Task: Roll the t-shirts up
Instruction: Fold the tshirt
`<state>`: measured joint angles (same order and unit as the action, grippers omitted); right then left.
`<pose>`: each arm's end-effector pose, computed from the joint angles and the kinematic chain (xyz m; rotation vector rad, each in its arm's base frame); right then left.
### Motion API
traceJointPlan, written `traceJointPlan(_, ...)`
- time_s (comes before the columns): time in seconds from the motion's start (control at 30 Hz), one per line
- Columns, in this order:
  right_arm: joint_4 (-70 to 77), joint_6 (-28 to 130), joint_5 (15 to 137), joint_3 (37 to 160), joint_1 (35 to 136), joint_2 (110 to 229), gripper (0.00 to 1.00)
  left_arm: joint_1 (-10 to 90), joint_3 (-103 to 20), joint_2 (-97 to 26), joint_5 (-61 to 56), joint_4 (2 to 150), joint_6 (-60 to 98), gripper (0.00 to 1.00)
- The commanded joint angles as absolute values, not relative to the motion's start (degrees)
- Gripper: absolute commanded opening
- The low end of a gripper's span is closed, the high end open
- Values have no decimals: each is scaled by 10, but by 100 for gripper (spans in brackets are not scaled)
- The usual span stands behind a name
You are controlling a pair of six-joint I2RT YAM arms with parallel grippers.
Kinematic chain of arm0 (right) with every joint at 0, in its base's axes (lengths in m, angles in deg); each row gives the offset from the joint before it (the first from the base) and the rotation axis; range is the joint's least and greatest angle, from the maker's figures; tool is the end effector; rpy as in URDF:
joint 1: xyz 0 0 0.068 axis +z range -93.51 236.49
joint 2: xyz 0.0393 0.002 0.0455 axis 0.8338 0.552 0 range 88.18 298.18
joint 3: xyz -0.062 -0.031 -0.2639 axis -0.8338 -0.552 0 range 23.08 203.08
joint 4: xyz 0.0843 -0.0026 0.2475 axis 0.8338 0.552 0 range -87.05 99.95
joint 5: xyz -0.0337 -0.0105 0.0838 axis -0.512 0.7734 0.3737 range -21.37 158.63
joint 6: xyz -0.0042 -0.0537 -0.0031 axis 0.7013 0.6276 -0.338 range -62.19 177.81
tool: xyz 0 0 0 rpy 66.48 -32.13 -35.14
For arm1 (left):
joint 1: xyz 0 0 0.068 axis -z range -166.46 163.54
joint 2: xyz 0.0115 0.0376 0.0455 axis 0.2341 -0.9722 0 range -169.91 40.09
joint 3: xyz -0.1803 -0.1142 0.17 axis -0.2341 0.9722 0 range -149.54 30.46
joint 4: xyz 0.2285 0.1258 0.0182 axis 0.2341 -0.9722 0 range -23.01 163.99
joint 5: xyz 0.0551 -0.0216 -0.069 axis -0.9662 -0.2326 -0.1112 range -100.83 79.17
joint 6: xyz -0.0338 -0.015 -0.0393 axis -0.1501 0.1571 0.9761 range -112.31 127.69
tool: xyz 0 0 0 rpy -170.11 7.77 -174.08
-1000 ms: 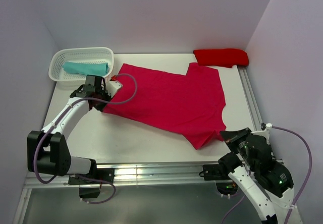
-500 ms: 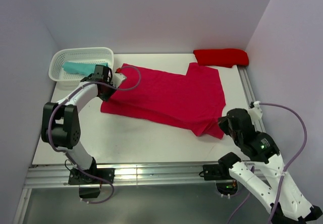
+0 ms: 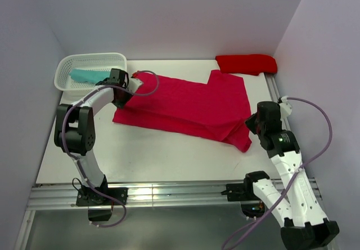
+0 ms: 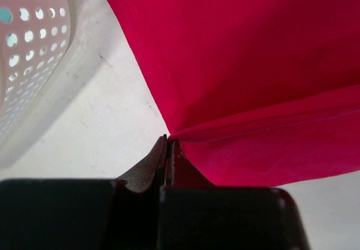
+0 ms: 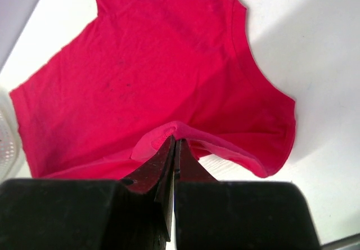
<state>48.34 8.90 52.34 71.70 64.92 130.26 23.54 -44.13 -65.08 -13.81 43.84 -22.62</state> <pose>0.1447 0.0114 0.3100 0.9113 2.0317 0.2310 0.3786 -0.0649 0.1998 0.8932 2.4858 0.1892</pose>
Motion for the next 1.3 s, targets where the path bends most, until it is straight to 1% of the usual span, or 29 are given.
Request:
traceJointPlan(0.0,423,137,554,713,630,1326,0,238,-474,-663,-156,455,-216,0)
traceJointPlan(0.33,394,165,572,712,603,1383,0,242,-504,-693,-167,456,-211,0)
traceJointPlan(0.63,387,172,574,694,589,1388,0,247,-518,-708,-175,457,-208,1)
traceJointPlan(0.73,387,175,572,690,582,1389,0,248,-523,-716,-182,459,-203,5)
traceJointPlan(0.87,385,175,571,684,577,1392,0,248,-521,-716,-193,474,-198,15)
traceJointPlan(0.9,381,177,572,682,575,1393,0,248,-520,-716,-194,476,-198,21)
traceJointPlan(1.0,378,180,574,681,573,1401,0,248,-520,-714,-192,479,-196,24)
traceJointPlan(1.03,376,180,575,679,572,1402,0,248,-520,-713,-192,480,-197,29)
traceJointPlan(1.13,367,181,578,678,570,1413,0,248,-518,-705,-186,484,-196,36)
traceJointPlan(1.27,356,185,582,684,569,1435,0,249,-518,-690,-167,481,-196,40)
